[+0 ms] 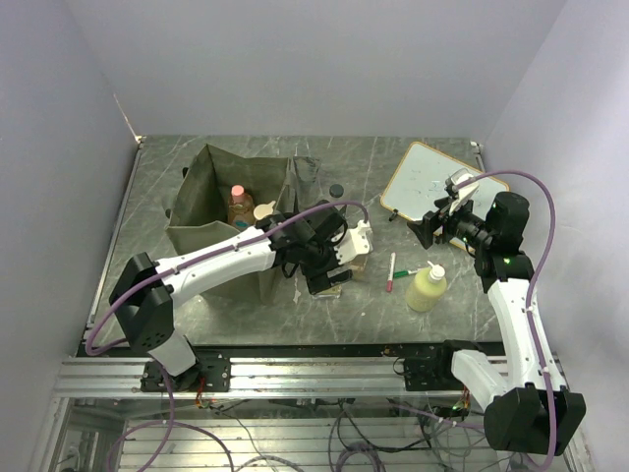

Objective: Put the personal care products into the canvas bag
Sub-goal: Pick up the care product from the center of the board.

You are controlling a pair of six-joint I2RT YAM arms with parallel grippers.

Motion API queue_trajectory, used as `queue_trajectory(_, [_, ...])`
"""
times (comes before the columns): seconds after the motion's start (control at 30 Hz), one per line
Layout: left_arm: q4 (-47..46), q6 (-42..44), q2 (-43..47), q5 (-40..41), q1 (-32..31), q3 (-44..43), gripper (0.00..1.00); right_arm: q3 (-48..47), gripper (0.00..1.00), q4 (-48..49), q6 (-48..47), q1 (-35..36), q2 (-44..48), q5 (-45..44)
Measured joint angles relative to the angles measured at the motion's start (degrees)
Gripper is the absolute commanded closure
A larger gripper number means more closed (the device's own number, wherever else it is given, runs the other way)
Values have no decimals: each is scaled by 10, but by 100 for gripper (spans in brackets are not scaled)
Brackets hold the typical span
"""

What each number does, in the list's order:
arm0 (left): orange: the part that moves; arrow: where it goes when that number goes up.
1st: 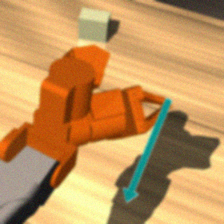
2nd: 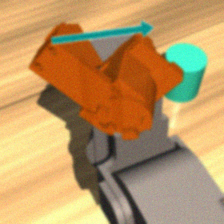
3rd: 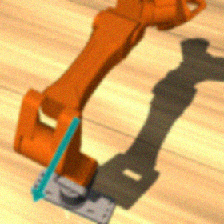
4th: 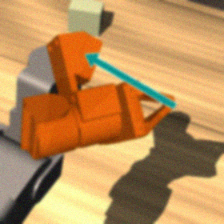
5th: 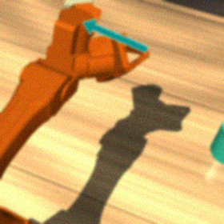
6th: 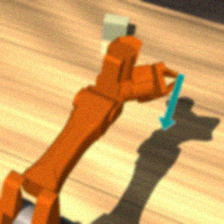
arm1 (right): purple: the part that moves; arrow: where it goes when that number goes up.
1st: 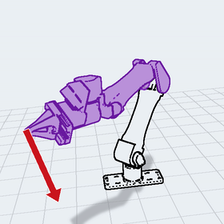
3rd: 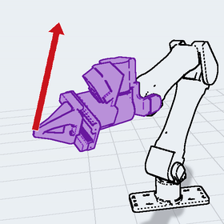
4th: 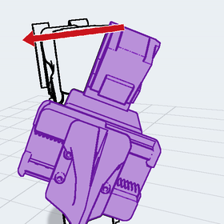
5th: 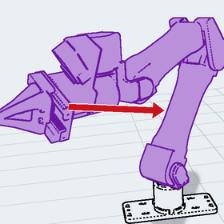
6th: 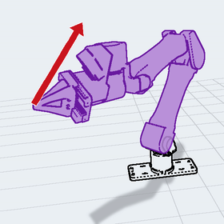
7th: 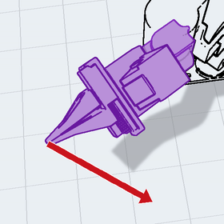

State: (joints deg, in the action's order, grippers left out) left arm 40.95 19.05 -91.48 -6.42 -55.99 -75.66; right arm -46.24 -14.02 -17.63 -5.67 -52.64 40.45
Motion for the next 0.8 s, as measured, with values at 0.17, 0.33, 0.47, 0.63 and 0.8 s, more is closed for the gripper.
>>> queue_trajectory(0.17, [16, 1, 5, 0, 0, 0, 4, 0, 12, 0, 0, 0, 0, -2])
queue_trajectory(0.33, [42, 5, 5, -2, 0, 0, 5, 0, 12, 0, 0, 0, -2, -2])
queue_trajectory(0.47, [59, 9, 5, -6, 0, 0, 7, 0, 12, 0, -1, 0, -5, -2])
queue_trajectory(0.63, [71, 18, 7, -19, 0, 0, 9, 0, 12, 0, -1, 0, -7, -2])
queue_trajectory(0.8, [84, 24, 10, -37, 0, 1, 11, 2, 12, 0, -2, 0, -7, -2])
